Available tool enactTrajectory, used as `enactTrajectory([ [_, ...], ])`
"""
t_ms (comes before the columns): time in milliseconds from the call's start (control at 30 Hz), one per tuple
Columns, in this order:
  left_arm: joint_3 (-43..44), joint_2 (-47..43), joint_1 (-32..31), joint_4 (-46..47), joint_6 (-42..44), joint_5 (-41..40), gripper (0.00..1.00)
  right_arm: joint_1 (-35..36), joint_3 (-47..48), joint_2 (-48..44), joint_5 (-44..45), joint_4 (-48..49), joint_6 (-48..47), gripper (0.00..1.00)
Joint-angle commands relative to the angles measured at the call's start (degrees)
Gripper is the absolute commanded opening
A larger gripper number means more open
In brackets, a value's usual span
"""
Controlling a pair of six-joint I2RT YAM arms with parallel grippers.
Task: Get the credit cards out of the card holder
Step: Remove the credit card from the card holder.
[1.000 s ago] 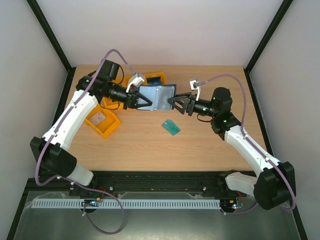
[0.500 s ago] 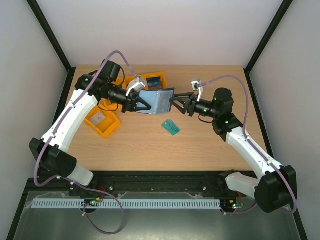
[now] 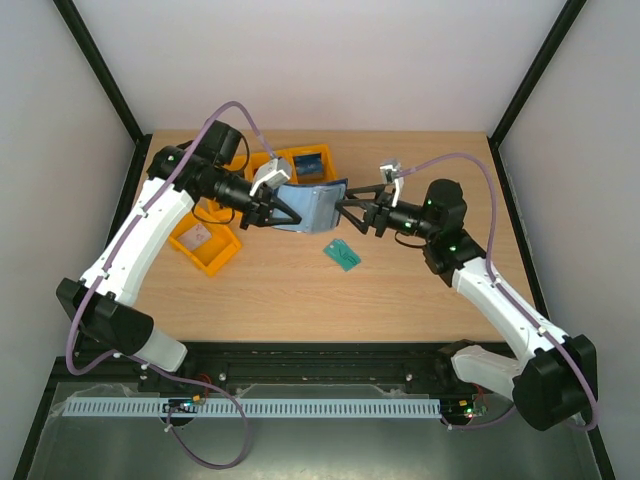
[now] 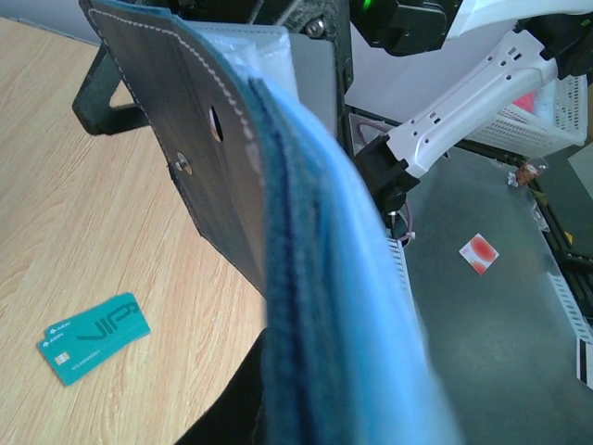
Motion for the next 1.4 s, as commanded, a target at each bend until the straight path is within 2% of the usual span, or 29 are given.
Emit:
enactTrajectory([
  [0,1.7,-0.9,-0.6,-1.4,2.4,2.8,0.02,2.2,-0.5,0.4,-2.5,5.4,0.2,0.67],
  [200,1.6,-1.2,-0.7,-1.4,2.4,2.5,0.02,4.9,-1.3,1.6,-4.2,13.5,4.4,0.69],
  [267,1.5,-1.2,-0.6,-1.3,2.4,2.5,0.02,5.8,-1.0,1.9,-3.7,13.6,4.5,0.66],
  [333,1.3,-1.2,-0.7,-1.0,2.3,2.3,0.02,6.4,-0.8,2.4,-3.4,13.6,4.9,0.57],
  [500,0.0,-1.3,-0.7,4.6,-5.5,-1.4,0.05,6.8,-0.7,3.3,-2.9,15.2,7.3,0.22],
  [567,-0.5,-1.3,-0.6,6.7,-8.6,-4.2,0.16,6.9,-1.0,3.2,-2.3,15.7,8.2,0.08],
  [600,-0.7,-1.2,-0.6,7.2,-9.4,-5.2,0.26,6.9,-1.2,3.2,-1.9,15.8,8.4,0.03],
  [667,-0.9,-1.1,-0.7,7.7,-10.2,-5.9,0.53,6.9,-1.4,3.0,-0.3,15.0,8.3,0.02],
  [733,-1.0,-1.0,-0.6,8.1,-10.7,-6.2,0.72,6.9,-1.1,2.9,1.5,12.9,7.4,0.02],
  [867,-1.0,-1.0,-0.7,7.5,-9.4,-6.3,0.96,7.0,-0.6,3.2,2.8,10.8,6.5,0.02],
  [933,-1.5,-1.0,-0.8,9.2,-11.1,-6.2,0.99,7.3,-0.4,3.4,3.0,10.7,6.7,0.02],
  [1000,-2.8,-0.8,-1.2,14.6,-17.5,-8.7,0.99,8.1,-0.1,3.8,2.9,10.8,6.6,0.02],
  [1067,-4.4,-0.4,-1.3,21.9,-25.3,-15.3,0.99,8.9,0.7,4.1,2.4,10.9,6.7,0.02],
  [1133,-5.3,0.1,-1.4,23.7,-27.5,-17.5,0.96,9.2,1.0,4.0,2.2,10.9,7.0,0.02],
  [1200,-5.6,0.2,-1.8,23.3,-27.0,-15.1,0.91,9.2,0.8,3.5,2.3,10.9,7.0,0.02],
  [1233,-5.7,0.0,-2.0,22.7,-26.1,-13.9,0.84,9.2,0.7,3.3,2.2,10.8,6.9,0.02],
  [1267,-5.6,-0.2,-2.2,22.2,-25.4,-13.1,0.71,9.2,0.7,3.0,2.0,10.9,6.8,0.02],
  [1367,-5.4,-0.8,-1.9,21.0,-24.3,-12.6,0.14,9.2,0.7,2.2,1.8,10.2,6.2,0.03],
])
